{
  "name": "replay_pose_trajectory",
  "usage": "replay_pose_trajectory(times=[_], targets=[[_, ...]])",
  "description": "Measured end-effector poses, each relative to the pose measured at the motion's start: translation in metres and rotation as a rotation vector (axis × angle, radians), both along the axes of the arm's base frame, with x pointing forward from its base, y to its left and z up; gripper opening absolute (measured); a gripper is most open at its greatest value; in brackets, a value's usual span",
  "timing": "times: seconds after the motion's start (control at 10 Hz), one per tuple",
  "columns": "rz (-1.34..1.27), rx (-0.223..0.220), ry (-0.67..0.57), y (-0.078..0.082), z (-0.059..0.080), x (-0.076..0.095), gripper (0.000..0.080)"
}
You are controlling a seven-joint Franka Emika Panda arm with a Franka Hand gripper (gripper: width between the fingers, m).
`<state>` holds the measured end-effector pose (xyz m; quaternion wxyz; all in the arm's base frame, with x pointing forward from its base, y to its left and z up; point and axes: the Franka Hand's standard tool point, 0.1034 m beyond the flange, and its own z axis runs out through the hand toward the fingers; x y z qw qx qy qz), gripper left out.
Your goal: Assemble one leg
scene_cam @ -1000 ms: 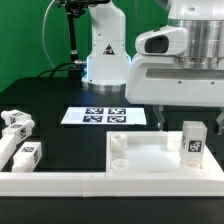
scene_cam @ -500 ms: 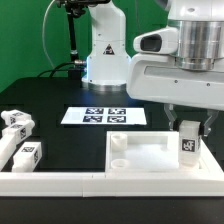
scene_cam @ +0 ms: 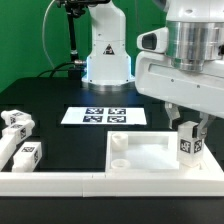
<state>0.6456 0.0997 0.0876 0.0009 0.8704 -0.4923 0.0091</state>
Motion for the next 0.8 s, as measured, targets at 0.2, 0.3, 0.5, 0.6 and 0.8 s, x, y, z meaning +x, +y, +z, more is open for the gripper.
replay_pose_trajectory(times=[0.2, 0.3, 0.5, 0.6, 0.8], targets=[[-0.397, 0.040, 0.003, 0.003, -0.001, -0.002, 0.0285], [-0.541, 0.045, -0.007, 0.006, -0.001, -0.003, 0.0285], [-0.485, 0.042, -0.008, 0.005, 0.000, -0.003, 0.0285], [-0.370, 0.028, -0.010, 0.006, -0.001, -0.003, 0.0285], [0.033, 0.008, -0.006, 0.016, -0.002, -0.005, 0.0525]])
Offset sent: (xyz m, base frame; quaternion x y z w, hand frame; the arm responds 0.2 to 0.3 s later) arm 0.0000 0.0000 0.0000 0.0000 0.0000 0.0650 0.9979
